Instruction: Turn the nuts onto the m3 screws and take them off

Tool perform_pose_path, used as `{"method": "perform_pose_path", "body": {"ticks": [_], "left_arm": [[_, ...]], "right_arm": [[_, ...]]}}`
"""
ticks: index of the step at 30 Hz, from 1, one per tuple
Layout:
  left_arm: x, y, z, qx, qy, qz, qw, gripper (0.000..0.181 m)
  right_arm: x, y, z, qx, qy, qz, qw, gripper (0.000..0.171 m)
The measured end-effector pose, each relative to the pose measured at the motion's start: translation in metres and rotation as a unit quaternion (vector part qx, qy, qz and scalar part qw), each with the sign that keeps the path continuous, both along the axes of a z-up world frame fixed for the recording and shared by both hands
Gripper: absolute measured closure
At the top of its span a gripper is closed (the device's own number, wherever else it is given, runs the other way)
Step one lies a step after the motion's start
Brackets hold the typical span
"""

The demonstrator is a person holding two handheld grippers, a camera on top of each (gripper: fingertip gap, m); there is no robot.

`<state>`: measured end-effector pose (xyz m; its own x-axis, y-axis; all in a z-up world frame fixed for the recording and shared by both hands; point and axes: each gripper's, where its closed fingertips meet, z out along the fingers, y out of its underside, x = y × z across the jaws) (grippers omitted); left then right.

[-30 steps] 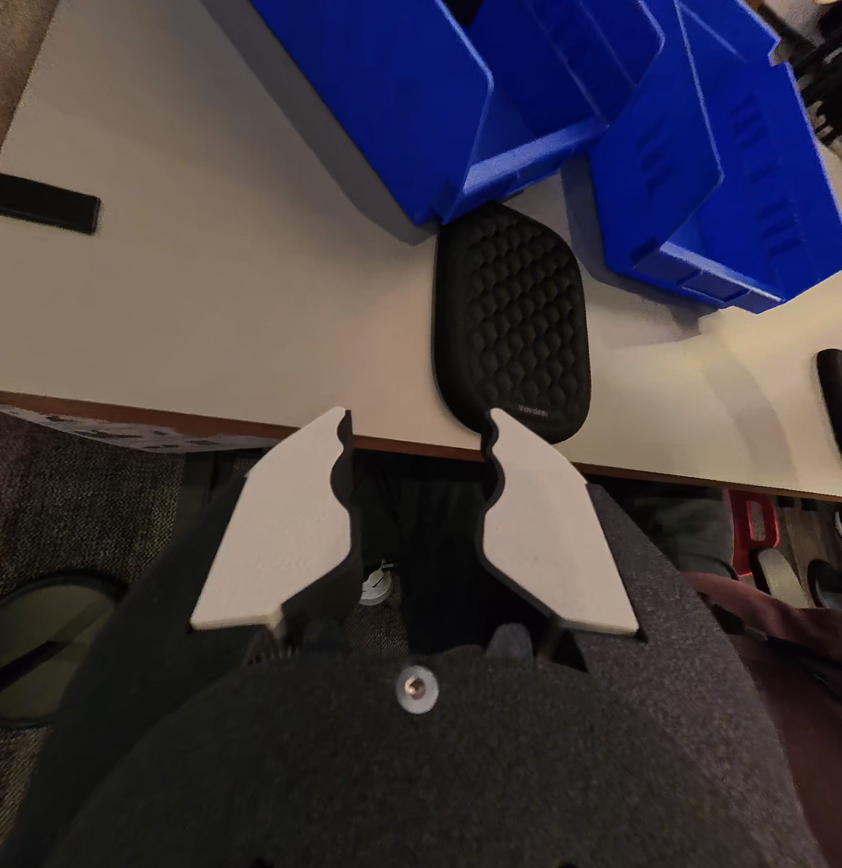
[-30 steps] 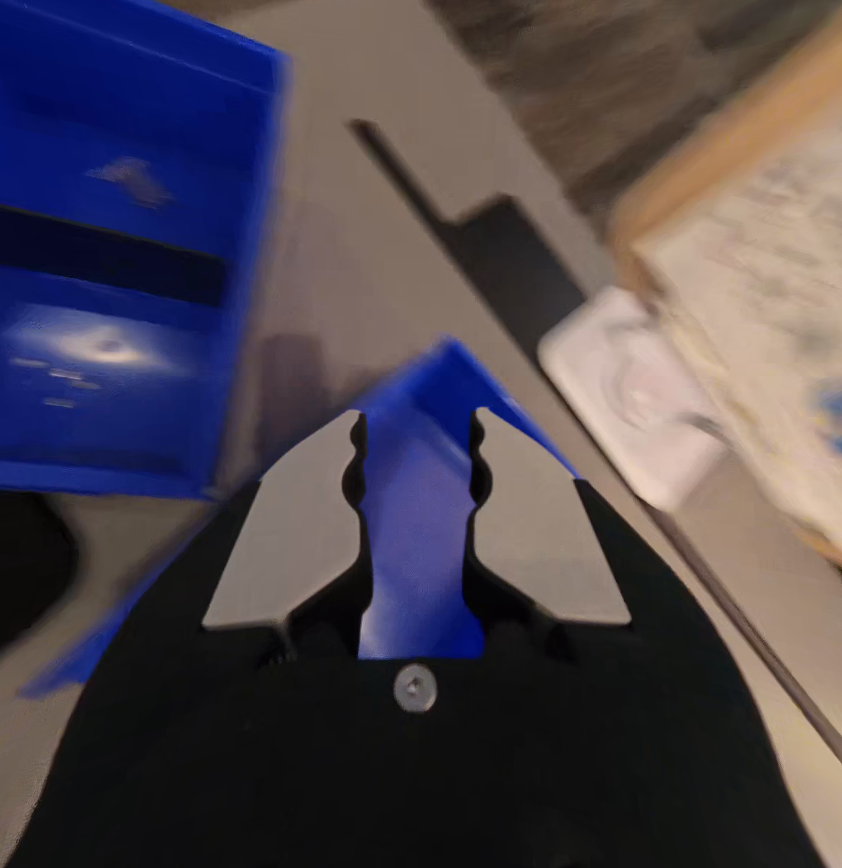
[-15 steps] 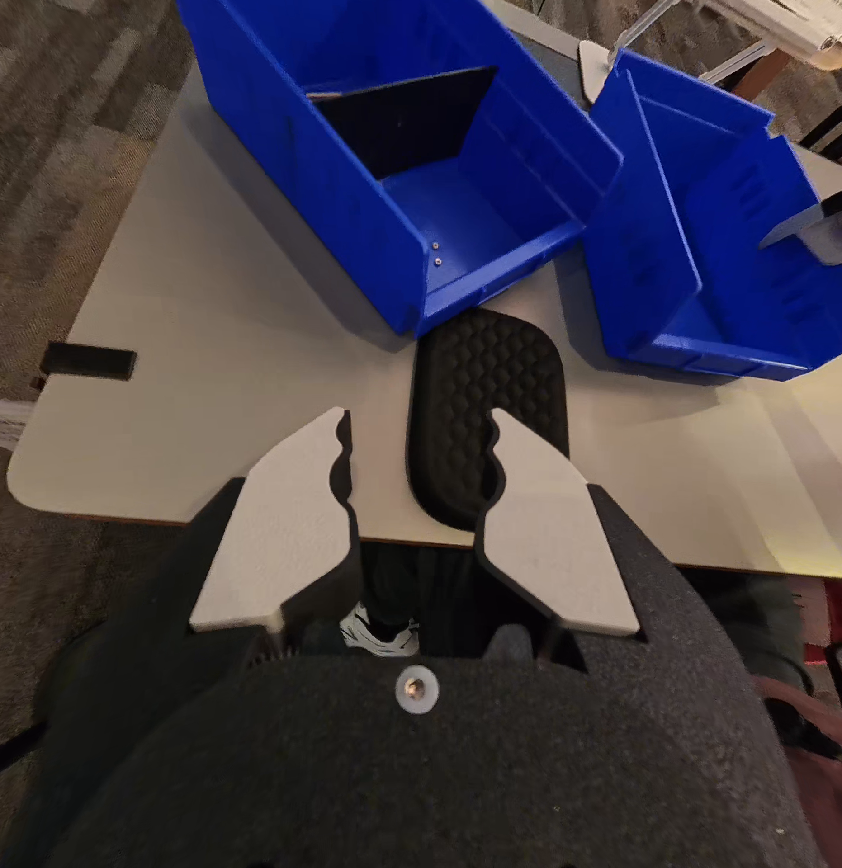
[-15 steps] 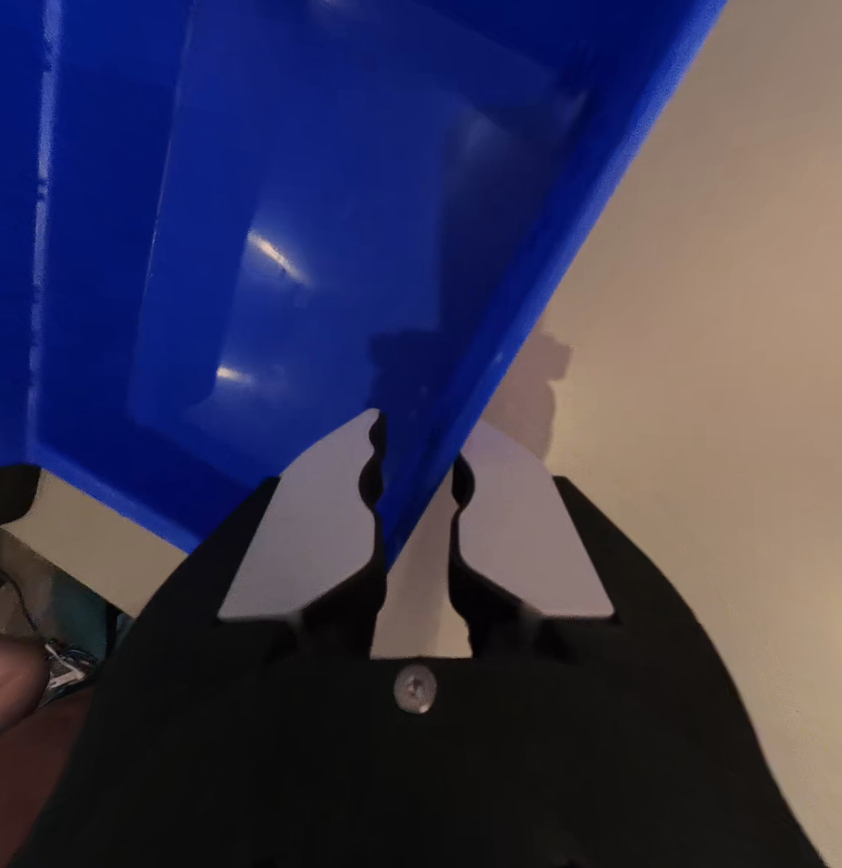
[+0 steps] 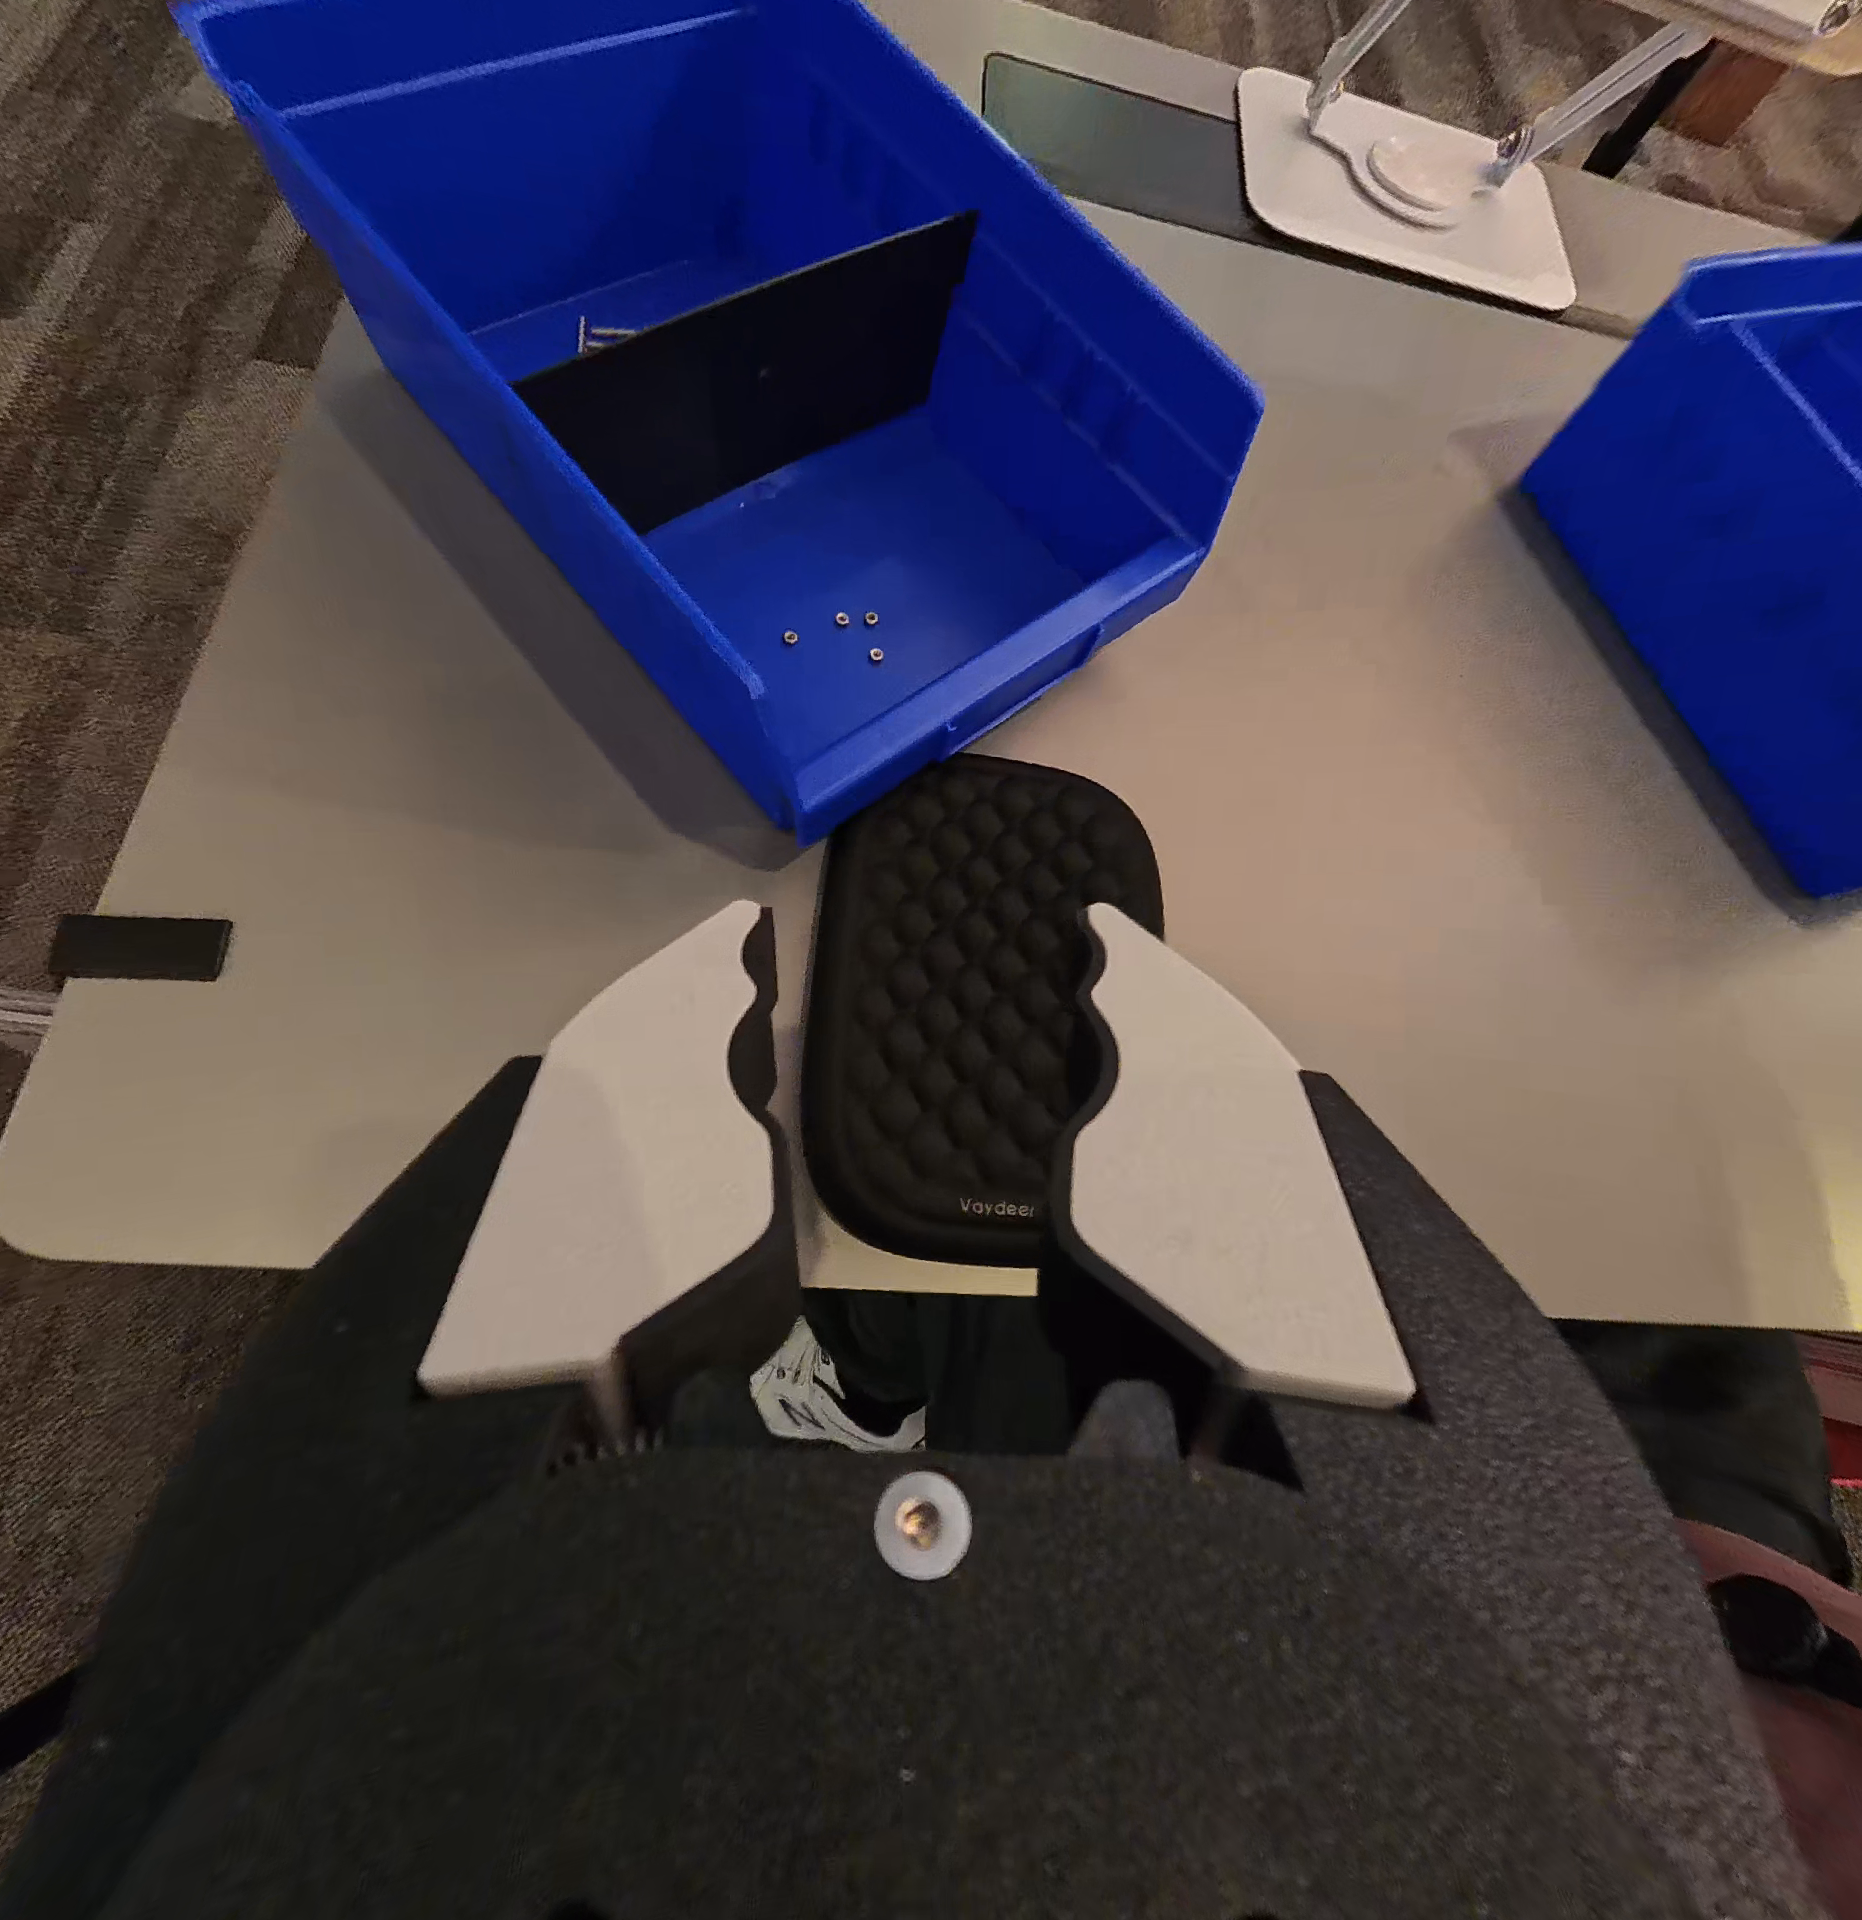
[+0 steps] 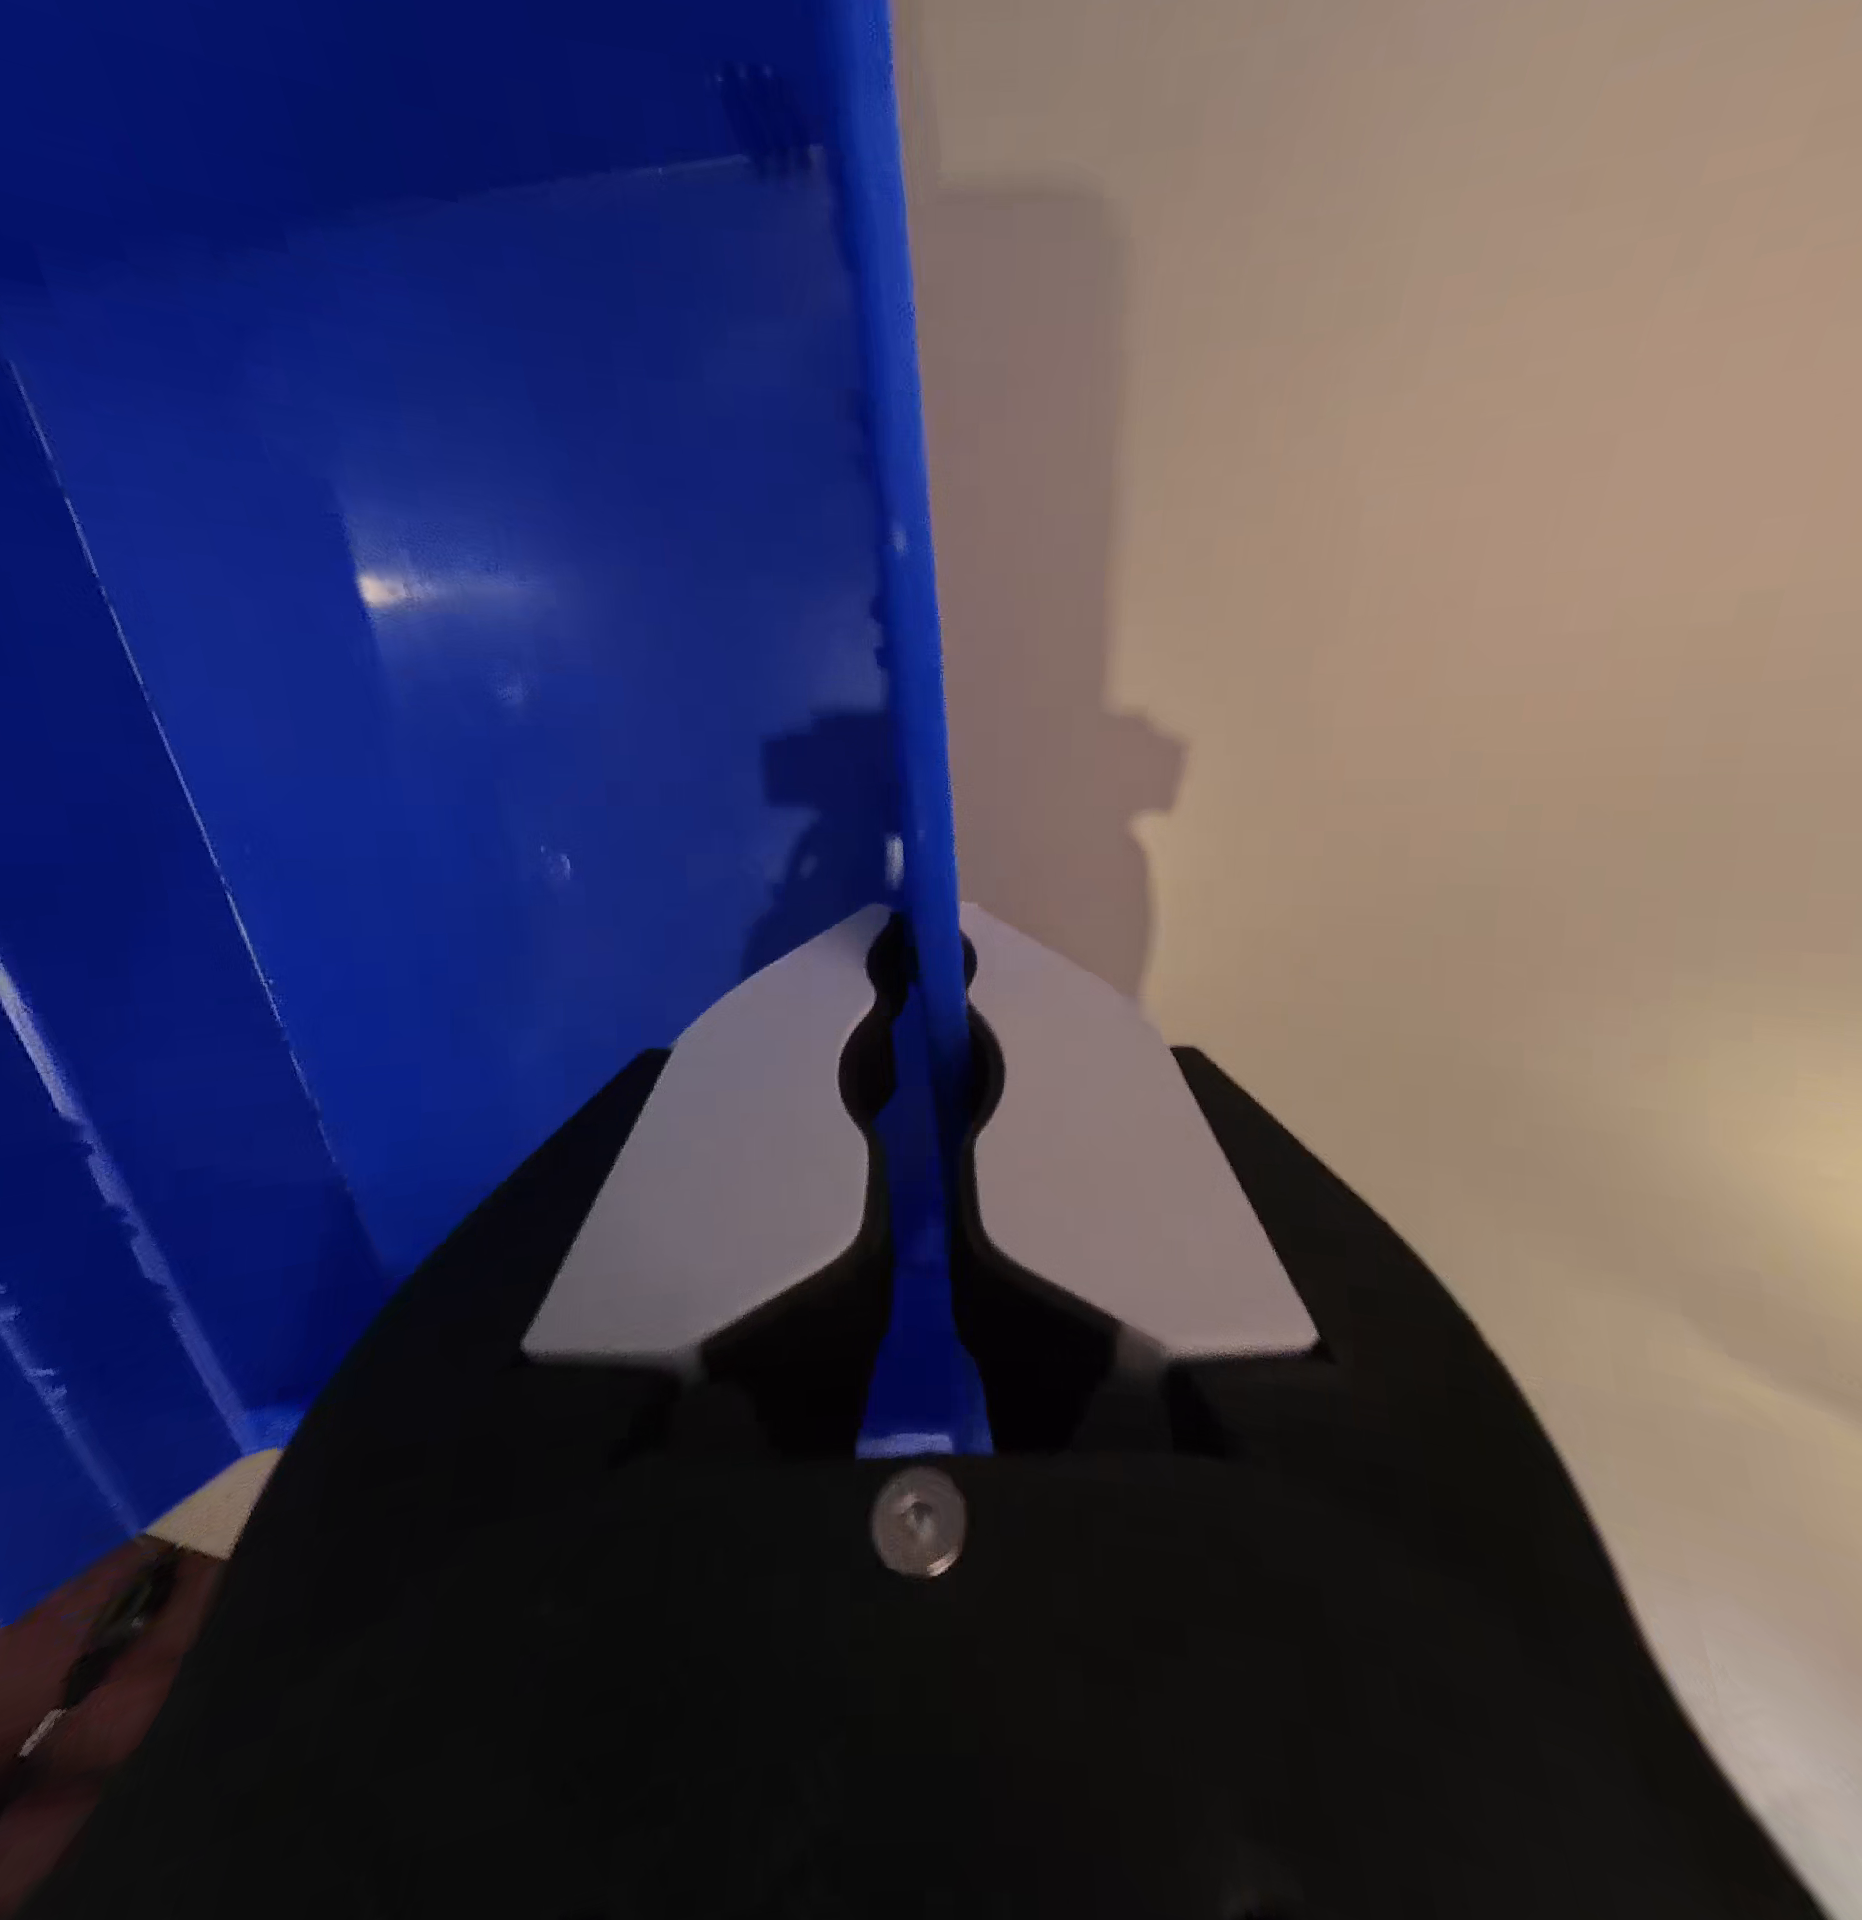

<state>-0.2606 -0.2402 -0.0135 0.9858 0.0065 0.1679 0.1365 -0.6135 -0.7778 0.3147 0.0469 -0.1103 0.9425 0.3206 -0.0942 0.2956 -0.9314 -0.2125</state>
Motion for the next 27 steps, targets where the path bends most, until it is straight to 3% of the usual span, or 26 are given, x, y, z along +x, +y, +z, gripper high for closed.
{"method": "perform_pose_path", "body": {"ticks": [8, 16, 17, 21, 24, 27], "left_arm": [[0.015, 0.017, 0.000, -0.009, 0.002, 0.001, 1.000, 0.127], [-0.022, 0.049, 0.015, 0.014, 0.062, 0.065, 0.996, 0.113], [-0.034, 0.056, 0.018, 0.018, 0.062, 0.081, 0.995, 0.109], [-0.065, 0.084, 0.012, 0.005, 0.041, 0.125, 0.991, 0.116], [-0.070, 0.100, -0.001, 0.003, 0.050, 0.149, 0.988, 0.113], [-0.066, 0.117, -0.029, -0.043, 0.022, 0.151, 0.987, 0.109]], "right_arm": [[0.123, -0.014, -0.002, 0.010, 0.000, -0.093, 0.996, 0.165], [0.142, -0.020, 0.000, 0.037, -0.008, -0.092, 0.995, 0.163], [0.144, -0.016, 0.004, 0.063, -0.020, -0.088, 0.994, 0.155], [0.136, 0.008, 0.064, 0.238, 0.000, -0.105, 0.966, 0.120], [0.117, 0.009, 0.112, 0.334, 0.036, -0.101, 0.936, 0.118], [0.103, 0.001, 0.130, 0.355, 0.028, -0.076, 0.931, 0.117]]}}
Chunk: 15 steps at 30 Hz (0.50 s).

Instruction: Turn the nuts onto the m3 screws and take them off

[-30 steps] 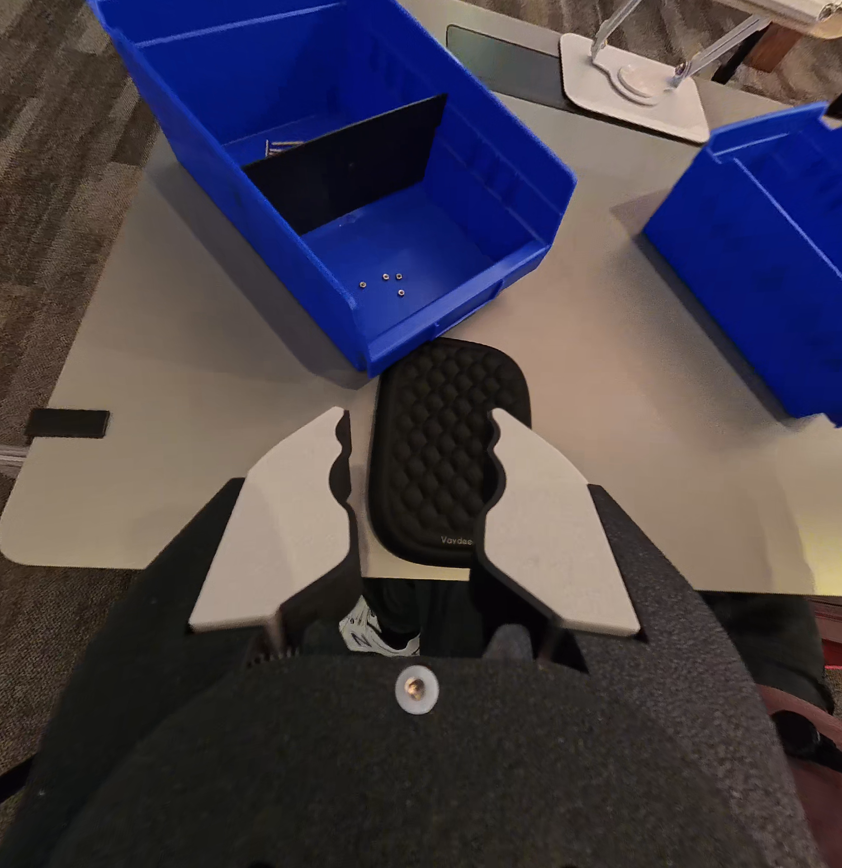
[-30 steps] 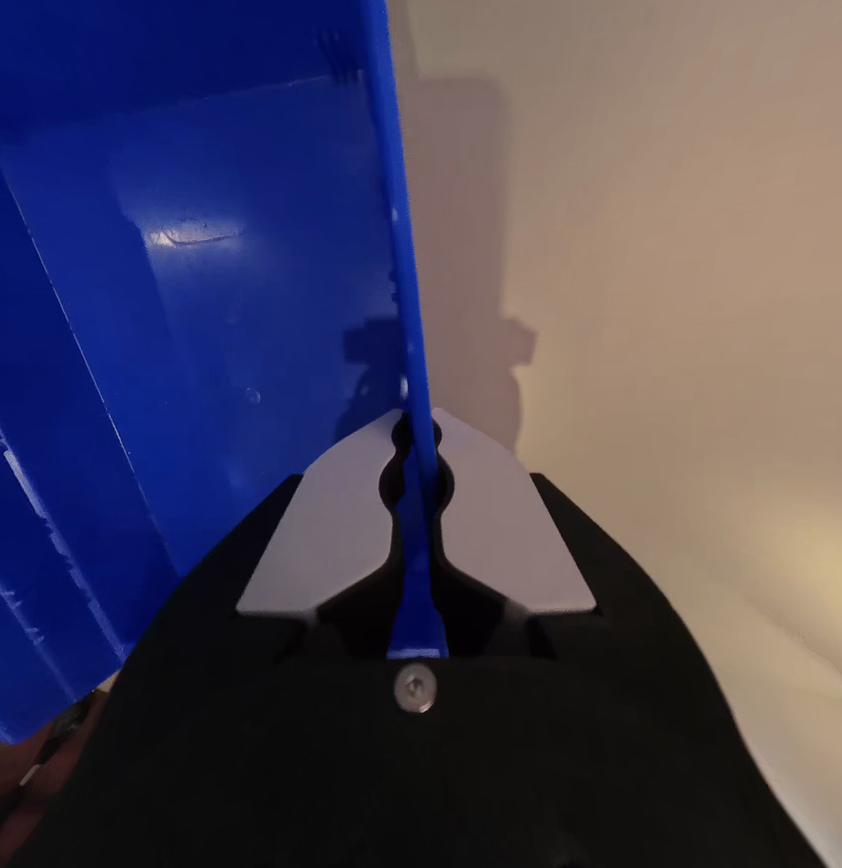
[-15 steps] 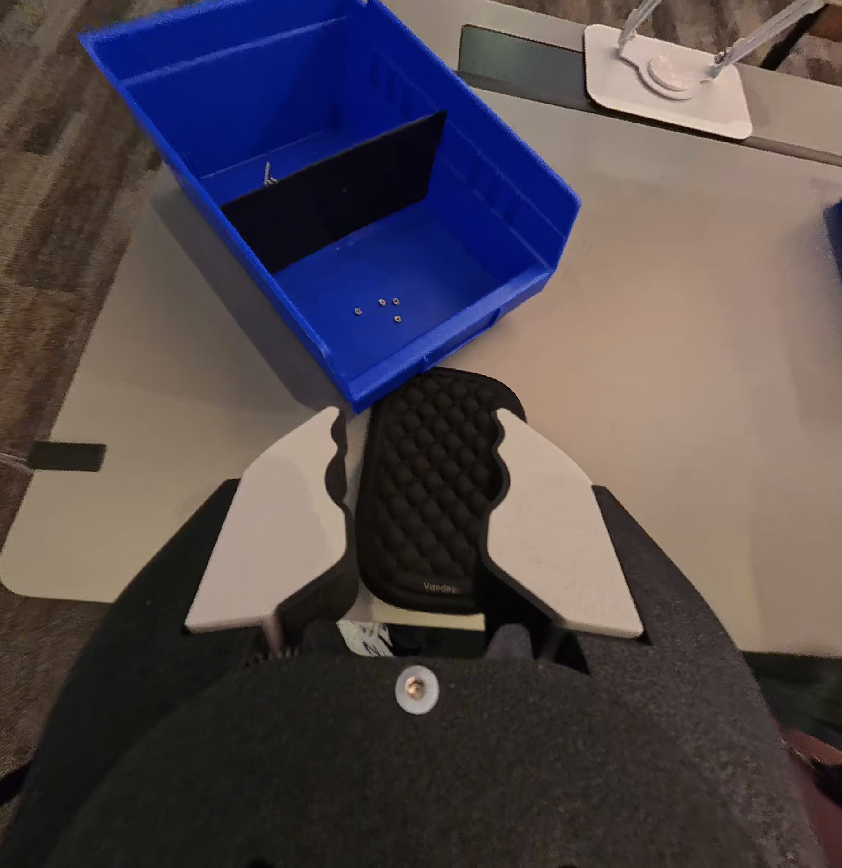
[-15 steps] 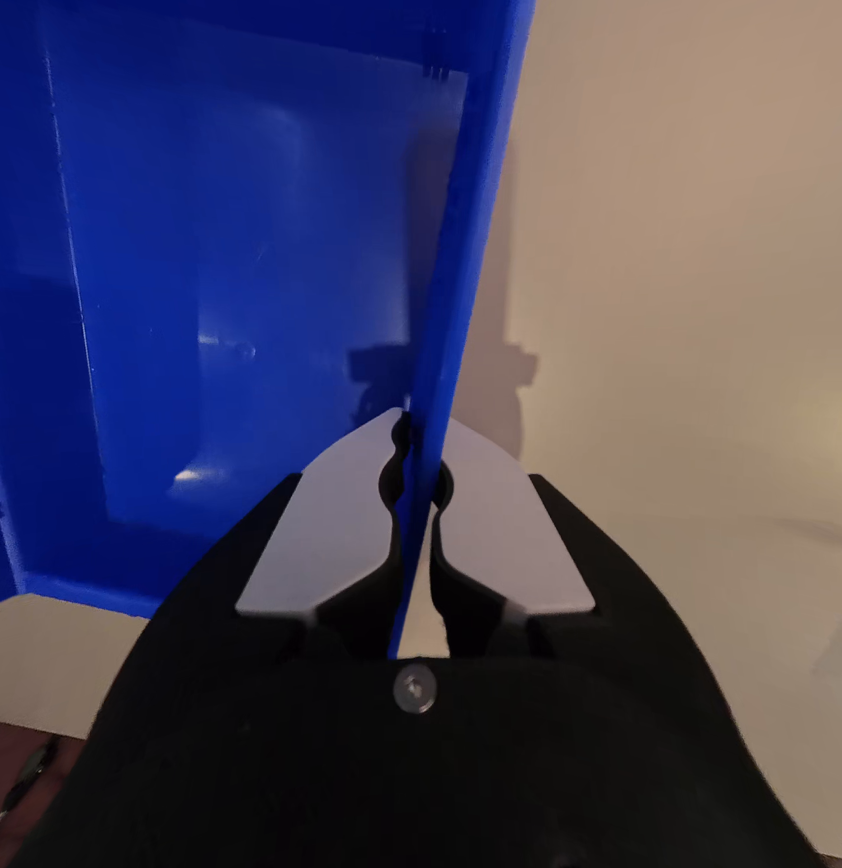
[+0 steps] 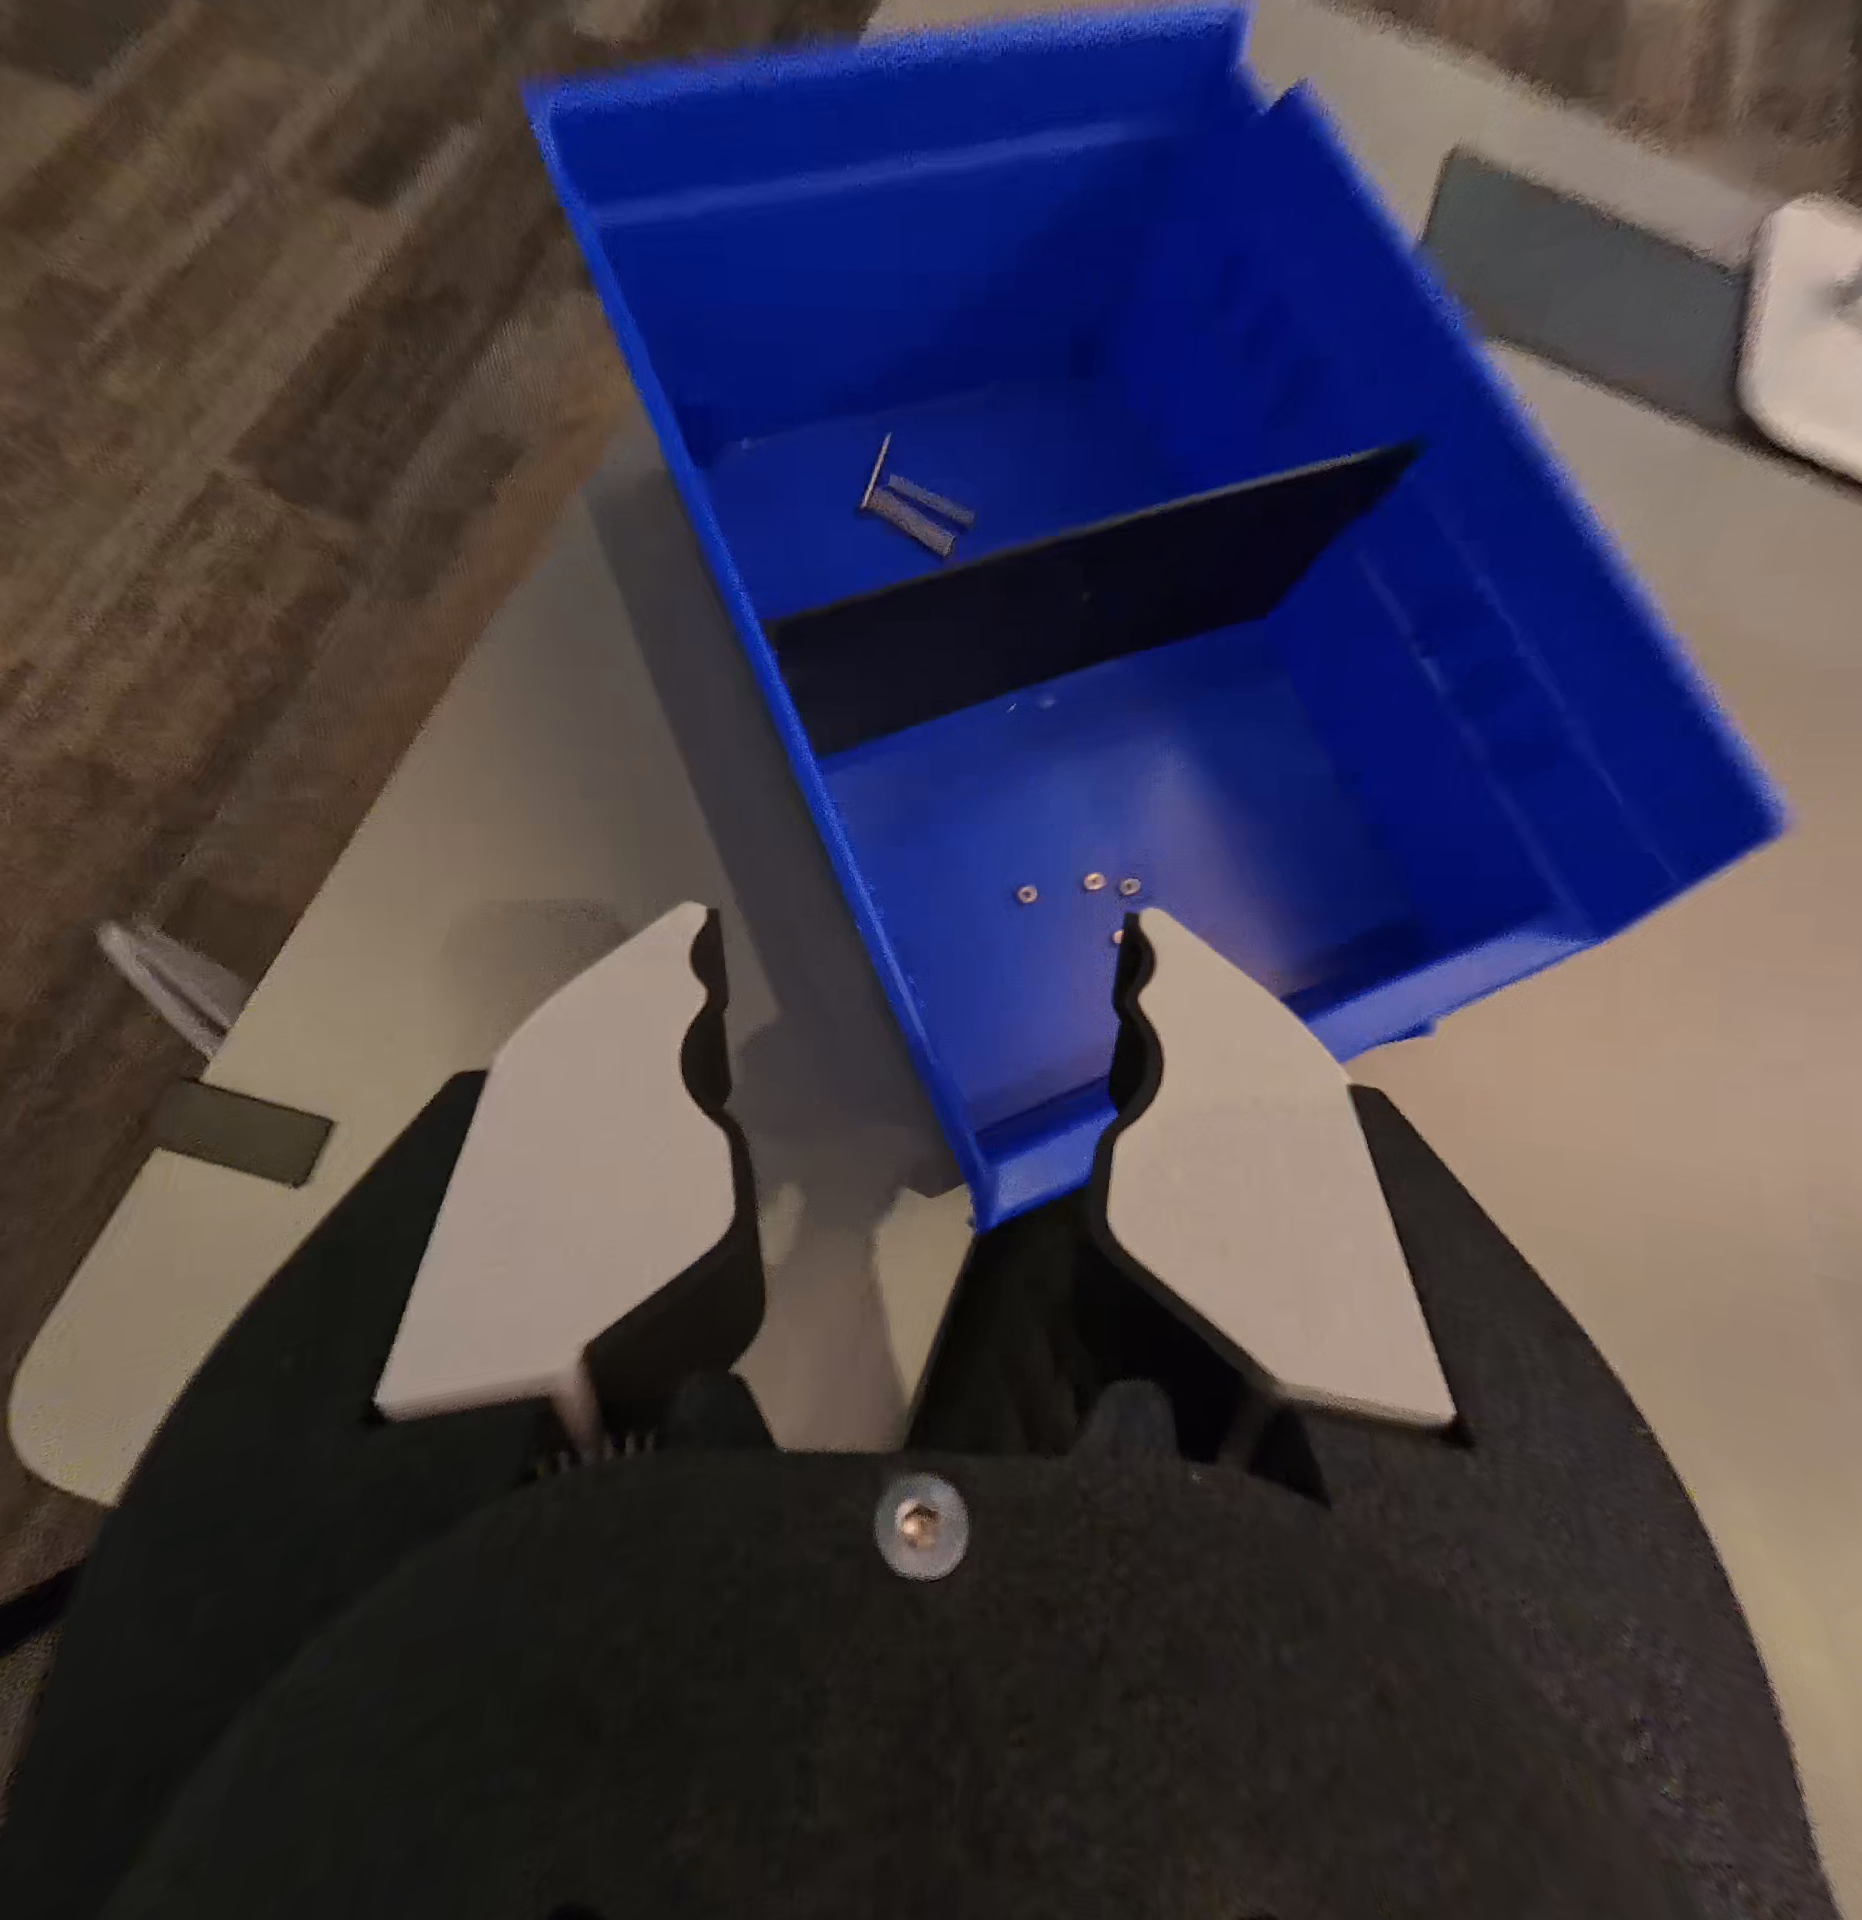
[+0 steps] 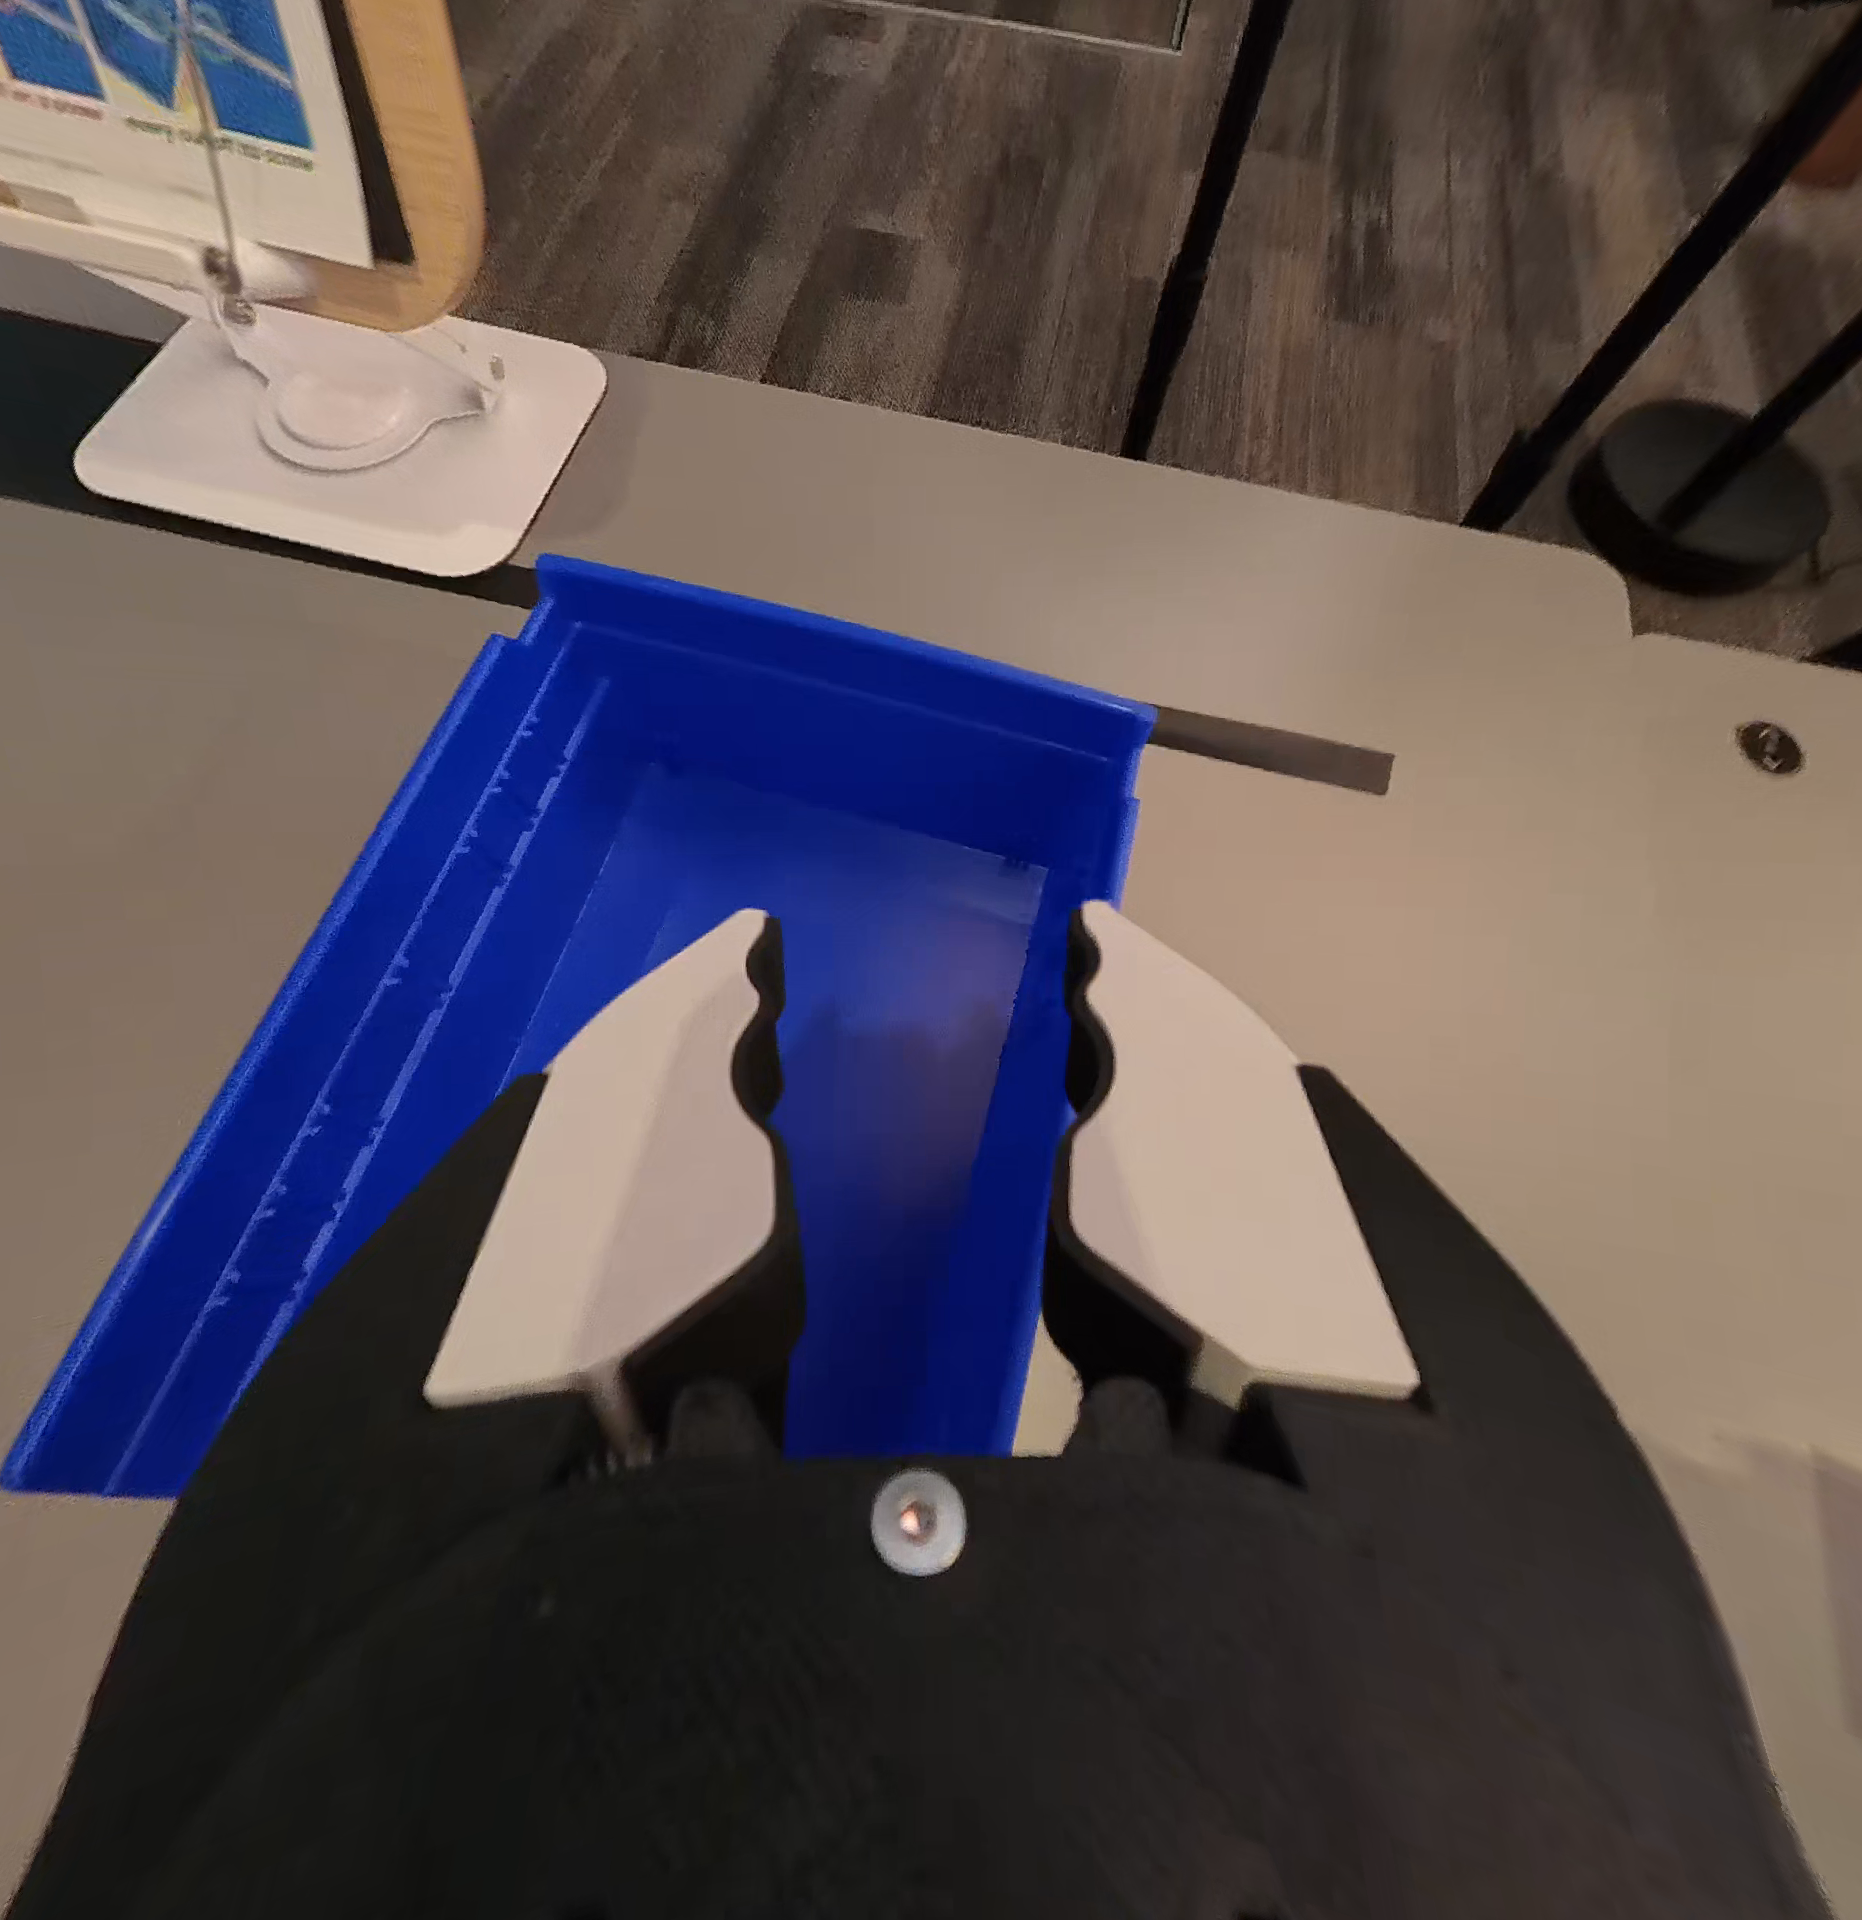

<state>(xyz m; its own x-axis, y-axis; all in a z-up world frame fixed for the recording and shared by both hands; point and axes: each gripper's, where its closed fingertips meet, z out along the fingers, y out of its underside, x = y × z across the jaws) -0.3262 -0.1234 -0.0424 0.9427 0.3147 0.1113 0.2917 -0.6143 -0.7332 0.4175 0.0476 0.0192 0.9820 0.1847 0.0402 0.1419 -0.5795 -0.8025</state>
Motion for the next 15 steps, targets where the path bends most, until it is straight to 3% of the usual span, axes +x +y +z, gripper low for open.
{"method": "perform_pose_path", "body": {"ticks": [2, 5, 7, 8, 15], "left_arm": [[-0.007, 0.007, -0.022, -0.044, 0.007, 0.015, 0.999, 0.106], [-0.005, 0.014, -0.048, -0.088, -0.007, 0.012, 0.996, 0.116], [-0.004, 0.017, -0.062, -0.111, 0.003, -0.004, 0.994, 0.152], [-0.008, 0.017, -0.066, -0.119, 0.019, -0.003, 0.993, 0.159], [-0.018, 0.046, -0.067, -0.124, 0.082, -0.080, 0.986, 0.167]], "right_arm": [[-0.009, -0.006, 0.002, 0.000, -0.007, 0.015, 1.000, 0.116], [-0.019, -0.017, -0.003, -0.003, -0.011, 0.036, 0.999, 0.115], [-0.020, -0.025, -0.007, -0.005, -0.015, 0.044, 0.999, 0.116], [-0.020, -0.029, -0.008, -0.005, -0.013, 0.047, 0.999, 0.116], [-0.006, -0.044, -0.025, -0.011, 0.010, 0.044, 0.999, 0.117]]}}
